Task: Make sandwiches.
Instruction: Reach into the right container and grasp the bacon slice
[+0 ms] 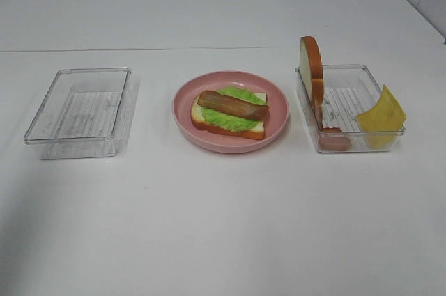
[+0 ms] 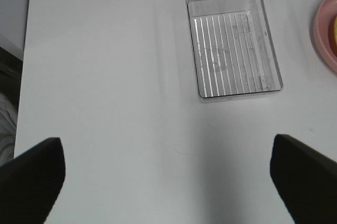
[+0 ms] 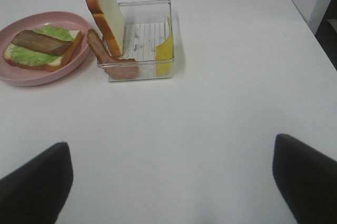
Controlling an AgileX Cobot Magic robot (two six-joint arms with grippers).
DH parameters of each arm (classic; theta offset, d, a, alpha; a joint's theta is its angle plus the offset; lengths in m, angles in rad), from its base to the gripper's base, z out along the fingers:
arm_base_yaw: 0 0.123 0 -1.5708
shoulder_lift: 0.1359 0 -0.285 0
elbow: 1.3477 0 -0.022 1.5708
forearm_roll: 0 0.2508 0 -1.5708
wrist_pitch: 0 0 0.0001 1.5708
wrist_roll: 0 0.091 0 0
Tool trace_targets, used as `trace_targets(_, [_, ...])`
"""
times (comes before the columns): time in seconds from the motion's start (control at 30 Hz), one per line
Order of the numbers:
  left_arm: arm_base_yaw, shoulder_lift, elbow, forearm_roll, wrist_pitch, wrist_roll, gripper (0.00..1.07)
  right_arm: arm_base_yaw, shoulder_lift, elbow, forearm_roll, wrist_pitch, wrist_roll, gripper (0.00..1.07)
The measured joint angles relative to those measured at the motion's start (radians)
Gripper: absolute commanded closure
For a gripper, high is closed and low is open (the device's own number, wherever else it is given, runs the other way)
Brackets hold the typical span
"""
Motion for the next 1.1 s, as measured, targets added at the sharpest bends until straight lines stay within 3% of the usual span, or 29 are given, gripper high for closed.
trace_targets(0.07, [0.000,-0.150,0.086,0.000,-0.004,0.000,0.09,0.000,0.000,0.000,0.000,0.000,0.000,0.09])
trace_targets(0.2, [0.000,-0.284,0.168,-0.010,-0.005,0.003,0.09,0.000,0.000,0.000,0.000,0.000,0.000,0.09])
trace_targets(0.27, [0.000,-0.408,0.256,-0.022,-0.006,0.003,0.09,0.000,0.000,0.000,0.000,0.000,0.000,0.09])
trace_targets(0.3, [0.000,-0.408,0.256,-0.022,-0.006,0.003,0.09,0.000,0.000,0.000,0.000,0.000,0.000,0.09])
trace_targets(0.33, [0.000,-0.486,0.324,-0.025,-0.007,0.004,0.09,0.000,0.000,0.000,0.000,0.000,0.000,0.09])
trace_targets(0.4, [0.000,-0.515,0.351,-0.025,-0.007,0.004,0.09,0.000,0.000,0.000,0.000,0.000,0.000,0.09])
trace_targets(0.43, [0.000,-0.583,0.419,-0.026,-0.010,0.004,0.09,0.000,0.000,0.000,0.000,0.000,0.000,0.09])
trace_targets(0.57, [0.000,-0.702,0.526,-0.027,-0.024,0.004,0.09,0.000,0.000,0.000,0.000,0.000,0.000,0.09])
trace_targets(0.93, [0.000,-0.985,0.643,-0.059,-0.023,-0.036,0.09,0.000,0.000,0.000,0.000,0.000,0.000,0.09])
trace_targets(1.1, [0.000,-0.993,0.646,-0.063,-0.022,-0.042,0.09,0.000,0.000,0.000,0.000,0.000,0.000,0.09])
